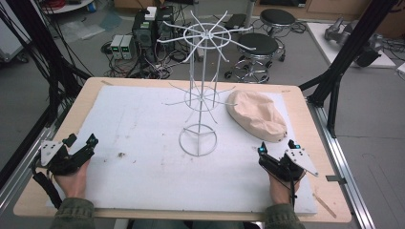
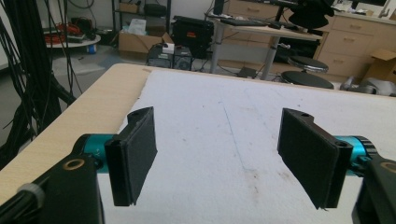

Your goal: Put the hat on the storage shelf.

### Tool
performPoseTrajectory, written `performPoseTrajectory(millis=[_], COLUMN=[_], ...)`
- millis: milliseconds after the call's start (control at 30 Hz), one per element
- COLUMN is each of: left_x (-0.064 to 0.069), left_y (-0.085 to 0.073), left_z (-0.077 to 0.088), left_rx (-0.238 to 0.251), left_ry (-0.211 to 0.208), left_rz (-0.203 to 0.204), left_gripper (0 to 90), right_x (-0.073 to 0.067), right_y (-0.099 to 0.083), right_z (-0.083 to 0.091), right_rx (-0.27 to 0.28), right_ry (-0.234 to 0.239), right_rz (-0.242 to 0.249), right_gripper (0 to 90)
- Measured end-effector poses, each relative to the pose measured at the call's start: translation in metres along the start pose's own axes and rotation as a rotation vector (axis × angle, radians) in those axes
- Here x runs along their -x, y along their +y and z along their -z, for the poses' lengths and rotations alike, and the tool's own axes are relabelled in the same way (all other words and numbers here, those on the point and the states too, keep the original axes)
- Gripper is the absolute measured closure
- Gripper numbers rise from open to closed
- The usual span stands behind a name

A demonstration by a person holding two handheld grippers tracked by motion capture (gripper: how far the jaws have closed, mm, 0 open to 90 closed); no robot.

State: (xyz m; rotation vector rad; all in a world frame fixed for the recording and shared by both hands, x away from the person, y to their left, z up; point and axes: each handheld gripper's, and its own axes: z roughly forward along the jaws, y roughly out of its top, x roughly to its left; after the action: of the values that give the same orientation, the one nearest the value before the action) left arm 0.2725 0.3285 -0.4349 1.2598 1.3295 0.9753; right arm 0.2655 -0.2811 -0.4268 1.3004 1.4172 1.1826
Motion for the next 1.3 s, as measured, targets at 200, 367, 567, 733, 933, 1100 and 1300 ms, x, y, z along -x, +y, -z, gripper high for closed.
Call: performPoseTrajectory(millis=[200,367,567,733,933,1100,1300], left_x=[0.0005,0.0007,0.0001,0.0000,0.0001,0.0003,0.0014], left_y=[-0.0004,-0.0005,-0.0006,-0.0007,-0.0007,-0.0008,-0.0010], left_z=[-0.0005,-0.0006,-0.0008,-0.0008,-0.0009,-0.0008,-0.0015], left_rx=[-0.001,-0.002,-0.005,-0.005,-0.004,-0.004,-0.005], left_ry=[-0.003,-0.004,-0.004,-0.005,-0.006,-0.007,-0.013], left_rz=[0.002,0.002,0.001,0.005,0.005,0.007,0.007], left_gripper=[28.3,28.3,28.3,28.3,28.3,28.3,28.3], right_x=[0.0001,0.0006,0.0015,0.0013,0.0011,0.0011,0.0017], right_y=[0.0001,0.0001,0.0000,0.0000,0.0001,0.0000,-0.0003], right_z=[0.0001,-0.0001,-0.0006,-0.0004,-0.0004,-0.0004,-0.0014], right_rx=[0.000,-0.001,0.002,0.002,0.004,-0.002,-0.006], right_ry=[0.002,0.000,0.002,0.003,0.006,0.010,0.001], right_rz=[-0.015,-0.012,-0.007,-0.011,-0.015,-0.018,-0.030], right_gripper=[5.3,5.3,5.3,5.3,5.3,5.3,5.3])
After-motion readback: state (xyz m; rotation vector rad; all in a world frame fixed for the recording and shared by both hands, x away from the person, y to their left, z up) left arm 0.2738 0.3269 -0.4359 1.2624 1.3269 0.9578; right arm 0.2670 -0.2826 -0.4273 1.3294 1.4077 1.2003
